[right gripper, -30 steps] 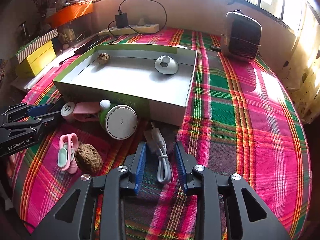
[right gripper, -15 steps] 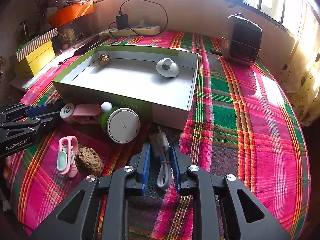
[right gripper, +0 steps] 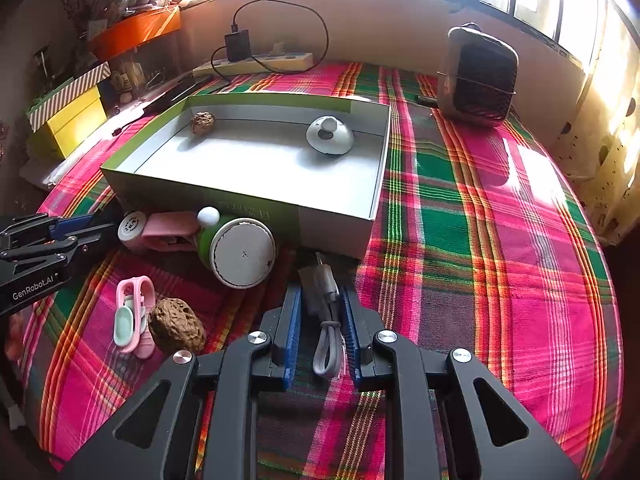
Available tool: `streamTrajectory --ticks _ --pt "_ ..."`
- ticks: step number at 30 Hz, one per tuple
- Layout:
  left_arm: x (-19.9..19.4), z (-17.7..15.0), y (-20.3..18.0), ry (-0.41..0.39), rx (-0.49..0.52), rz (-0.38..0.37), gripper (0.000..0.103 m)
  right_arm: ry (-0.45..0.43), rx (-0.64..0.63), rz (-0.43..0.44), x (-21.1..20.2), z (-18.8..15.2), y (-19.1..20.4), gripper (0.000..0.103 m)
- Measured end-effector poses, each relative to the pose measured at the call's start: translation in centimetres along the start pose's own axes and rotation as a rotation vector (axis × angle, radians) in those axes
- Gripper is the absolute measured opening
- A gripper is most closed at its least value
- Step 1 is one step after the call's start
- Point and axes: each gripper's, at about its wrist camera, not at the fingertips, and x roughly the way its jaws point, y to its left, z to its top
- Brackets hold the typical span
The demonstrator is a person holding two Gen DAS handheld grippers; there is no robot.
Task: Organize objects
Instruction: 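Lift the black power bank with the left tool while the right tool carries the cable into the box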
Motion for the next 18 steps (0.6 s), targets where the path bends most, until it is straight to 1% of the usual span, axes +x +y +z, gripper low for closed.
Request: streamTrajectory --ticks 6,12,18 --pt "-0.2 0.0 0.1 0.003 -0.006 0.005 0.025 -0.009 0.017 0.004 -0.5 0.2 -0.3 0.020" --pt "-1.5 0.4 0.0 -0.025 -0.005 -0.012 0.025 -0.024 0.037 0.012 -1.2 0.6 -0.5 0.020" --pt "-2.5 1.7 -0.1 -0.052 0.000 -0.029 0.025 -0.052 0.042 0.021 -2.5 1.5 -0.5 0.020"
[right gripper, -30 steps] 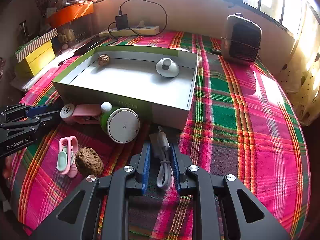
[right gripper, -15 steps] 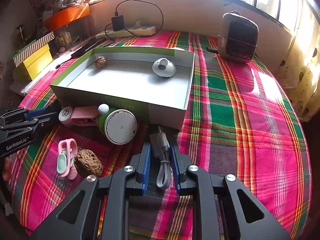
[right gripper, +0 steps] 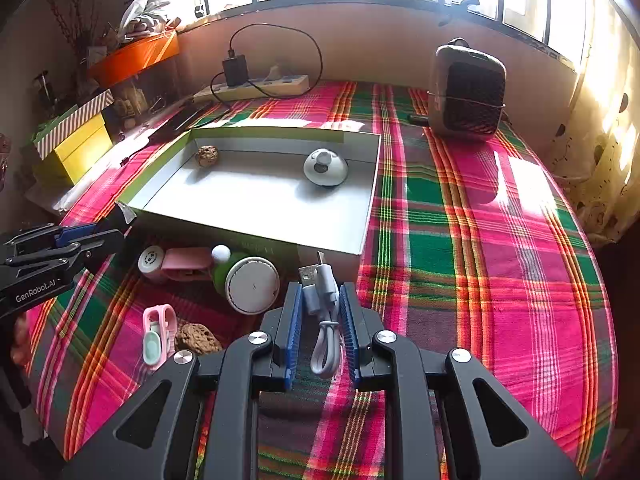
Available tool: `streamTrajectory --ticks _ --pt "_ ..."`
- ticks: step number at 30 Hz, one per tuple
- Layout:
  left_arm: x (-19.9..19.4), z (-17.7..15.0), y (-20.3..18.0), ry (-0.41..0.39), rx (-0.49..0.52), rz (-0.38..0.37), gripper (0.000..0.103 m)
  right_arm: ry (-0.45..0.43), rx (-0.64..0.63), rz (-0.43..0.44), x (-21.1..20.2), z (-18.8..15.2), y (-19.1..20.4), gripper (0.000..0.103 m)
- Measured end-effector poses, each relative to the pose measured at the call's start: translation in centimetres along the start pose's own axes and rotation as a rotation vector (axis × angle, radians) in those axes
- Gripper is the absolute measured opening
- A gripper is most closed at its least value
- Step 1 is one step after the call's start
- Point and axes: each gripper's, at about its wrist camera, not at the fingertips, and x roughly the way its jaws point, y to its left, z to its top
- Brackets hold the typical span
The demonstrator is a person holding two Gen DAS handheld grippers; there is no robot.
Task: Organize objects
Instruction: 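Lift the black power bank with the left tool while the right tool carries the cable into the box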
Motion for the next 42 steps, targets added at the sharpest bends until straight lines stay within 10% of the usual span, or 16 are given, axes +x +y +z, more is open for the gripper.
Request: streamTrajectory --ticks 22,42 --pt "1.2 5.3 -0.3 -0.008 0.028 -0.030 0.025 -0.042 -0.031 0.037 1.4 7.4 1.8 0.020" --pt "8.1 7.1 -0.1 0.083 0.043 0.008 0.025 0.089 -0.012 0.037 10.8 11.9 3.5 0.020"
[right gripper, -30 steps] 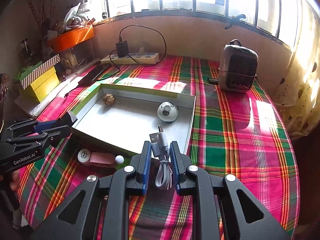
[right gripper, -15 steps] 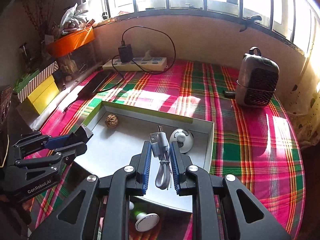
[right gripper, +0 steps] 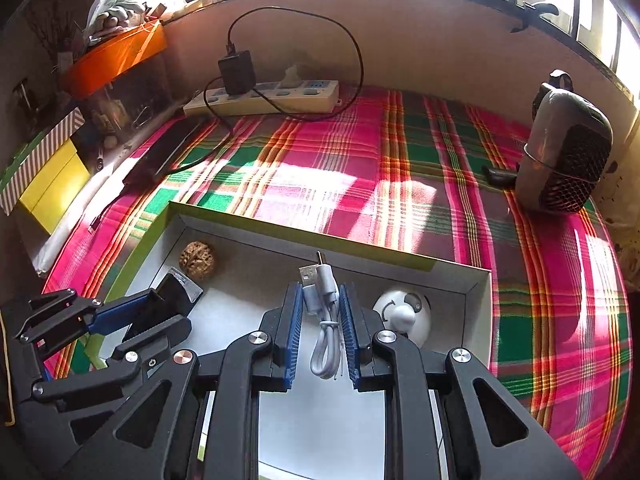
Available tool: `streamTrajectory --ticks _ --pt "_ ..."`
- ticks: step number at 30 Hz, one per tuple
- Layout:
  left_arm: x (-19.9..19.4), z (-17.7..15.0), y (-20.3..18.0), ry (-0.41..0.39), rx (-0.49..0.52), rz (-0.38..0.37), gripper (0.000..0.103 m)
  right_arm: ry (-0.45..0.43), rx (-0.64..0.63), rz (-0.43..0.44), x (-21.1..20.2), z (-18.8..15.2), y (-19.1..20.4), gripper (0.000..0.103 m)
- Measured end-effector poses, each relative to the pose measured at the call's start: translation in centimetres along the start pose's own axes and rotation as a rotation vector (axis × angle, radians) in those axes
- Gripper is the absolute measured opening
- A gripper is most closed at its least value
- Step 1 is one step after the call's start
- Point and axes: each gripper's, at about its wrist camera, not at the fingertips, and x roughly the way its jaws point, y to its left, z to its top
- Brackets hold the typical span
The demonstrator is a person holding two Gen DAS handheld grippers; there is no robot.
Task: Organize objects
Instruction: 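Lift the black power bank with the left tool while the right tool carries the cable into the box, then open the left tool releasing the power bank while the right tool releases the cable in the box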
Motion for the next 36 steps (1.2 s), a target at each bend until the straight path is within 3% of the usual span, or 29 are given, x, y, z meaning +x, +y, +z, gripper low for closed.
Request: streamTrajectory --ticks 36 --pt "1.3 0.2 0.1 0.014 0.013 0.021 0.026 0.077 0.052 -0.031 2.8 0.2 -1.0 0.022"
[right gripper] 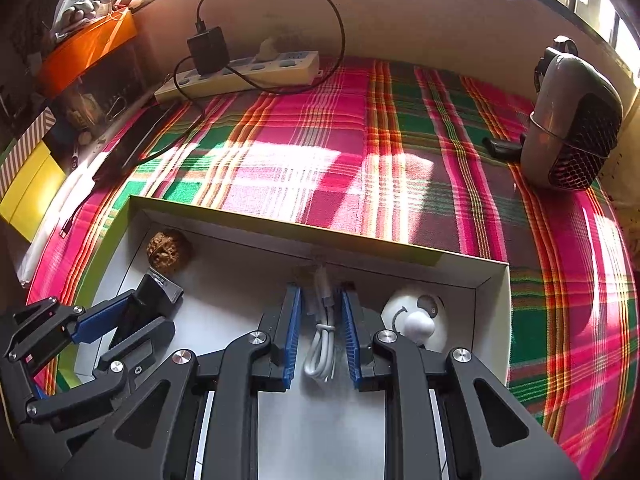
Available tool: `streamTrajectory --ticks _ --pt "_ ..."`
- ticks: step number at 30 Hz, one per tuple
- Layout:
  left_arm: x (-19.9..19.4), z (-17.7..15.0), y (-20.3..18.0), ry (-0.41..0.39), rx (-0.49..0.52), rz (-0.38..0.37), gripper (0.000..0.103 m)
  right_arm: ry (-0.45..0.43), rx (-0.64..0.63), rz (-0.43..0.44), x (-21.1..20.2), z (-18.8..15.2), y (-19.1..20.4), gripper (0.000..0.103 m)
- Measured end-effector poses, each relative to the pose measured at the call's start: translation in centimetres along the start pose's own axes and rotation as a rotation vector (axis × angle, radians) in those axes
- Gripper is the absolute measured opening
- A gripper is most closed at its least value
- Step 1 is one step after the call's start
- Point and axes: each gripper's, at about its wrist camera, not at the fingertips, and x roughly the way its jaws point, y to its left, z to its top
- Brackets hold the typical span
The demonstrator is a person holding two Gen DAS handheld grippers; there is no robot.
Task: Organize objects
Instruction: 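Open the left tool releasing the power bank while the right tool releases the cable in the box, then withdraw both tools from the box toward the pink clip and second walnut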
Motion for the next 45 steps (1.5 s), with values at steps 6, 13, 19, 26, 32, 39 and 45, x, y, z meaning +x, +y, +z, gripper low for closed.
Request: streamTrajectory --ticks 6,13,19,26,32,39,45 --pt "-0.1 0.0 0.1 0.000 -0.010 -0.005 0.029 -0.008 0.002 0.005 -0.3 -0.1 0.0 0.036" --pt "-0.9 -0.1 0.2 -0.019 -0.020 -0.009 0.031 -0.032 -0.001 0.006 -1.3 -0.3 0.3 0.037" --pt "-2.2 -0.4 0.0 -0.039 -0.027 -0.016 0.031 -0.055 0.005 0.006 -2.7 -0.8 0.3 0.037" --pt "-4.0 -1.0 -0.1 -0.065 -0.040 -0.015 0.031 -0.096 0.012 0.004 -5.1 -1.9 0.2 0.037" --pt "-6.0 -2.2 -0.3 -0.097 -0.042 -0.021 0.031 -0.132 0.016 0.004 -7.4 -3.4 0.2 0.037" --pt "-8.2 -4.4 -0.2 -0.129 -0.058 -0.035 0.031 -0.178 0.029 0.004 -10.1 -6.0 0.3 0.037" --pt "-9.4 -6.4 -0.3 -0.134 -0.069 -0.053 0.031 -0.197 0.044 0.000 -11.4 -8.5 0.3 0.037"
